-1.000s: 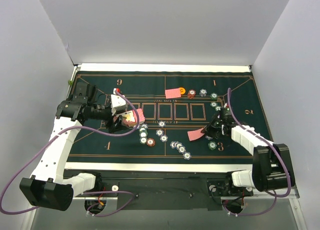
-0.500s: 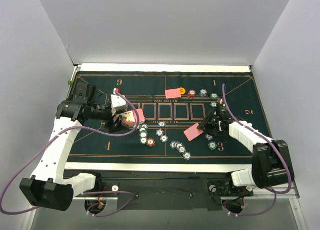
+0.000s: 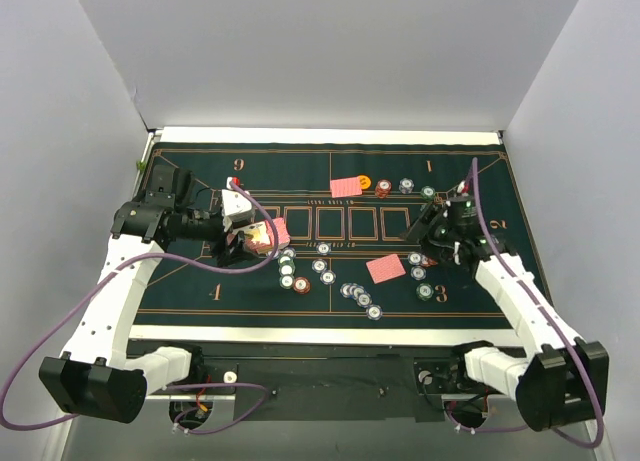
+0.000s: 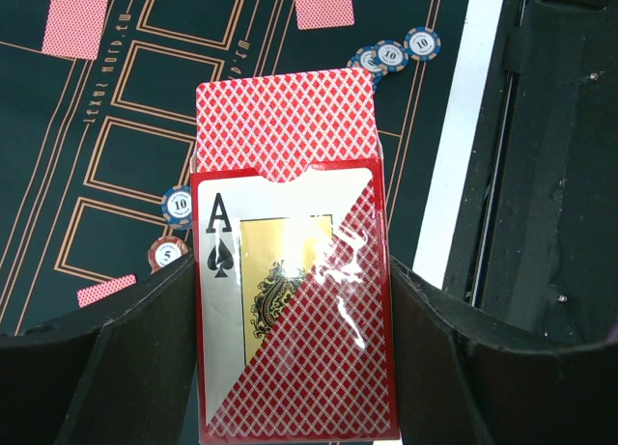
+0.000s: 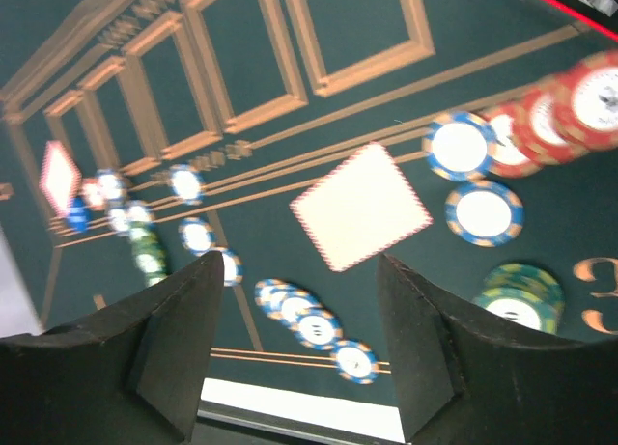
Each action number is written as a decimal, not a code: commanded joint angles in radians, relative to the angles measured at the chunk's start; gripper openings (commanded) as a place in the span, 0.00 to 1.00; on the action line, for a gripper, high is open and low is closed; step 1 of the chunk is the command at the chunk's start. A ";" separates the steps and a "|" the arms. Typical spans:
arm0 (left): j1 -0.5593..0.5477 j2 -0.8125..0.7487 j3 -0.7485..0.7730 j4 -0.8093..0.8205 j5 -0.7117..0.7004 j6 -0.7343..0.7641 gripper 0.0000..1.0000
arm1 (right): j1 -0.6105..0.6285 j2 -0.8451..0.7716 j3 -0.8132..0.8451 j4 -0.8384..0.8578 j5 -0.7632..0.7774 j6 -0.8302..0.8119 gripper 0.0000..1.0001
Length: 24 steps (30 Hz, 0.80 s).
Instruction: Distribute texas hold em gaming equipment
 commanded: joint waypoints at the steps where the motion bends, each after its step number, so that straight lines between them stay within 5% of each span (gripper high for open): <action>1: -0.004 -0.022 0.045 0.024 0.059 0.005 0.39 | 0.062 -0.047 0.153 -0.039 -0.072 0.037 0.64; 13: -0.010 -0.028 0.034 0.026 0.055 0.003 0.39 | 0.525 0.190 0.503 0.191 -0.294 0.151 0.80; 24: -0.011 -0.040 0.033 0.026 0.053 0.002 0.40 | 0.618 0.368 0.549 0.338 -0.312 0.241 0.80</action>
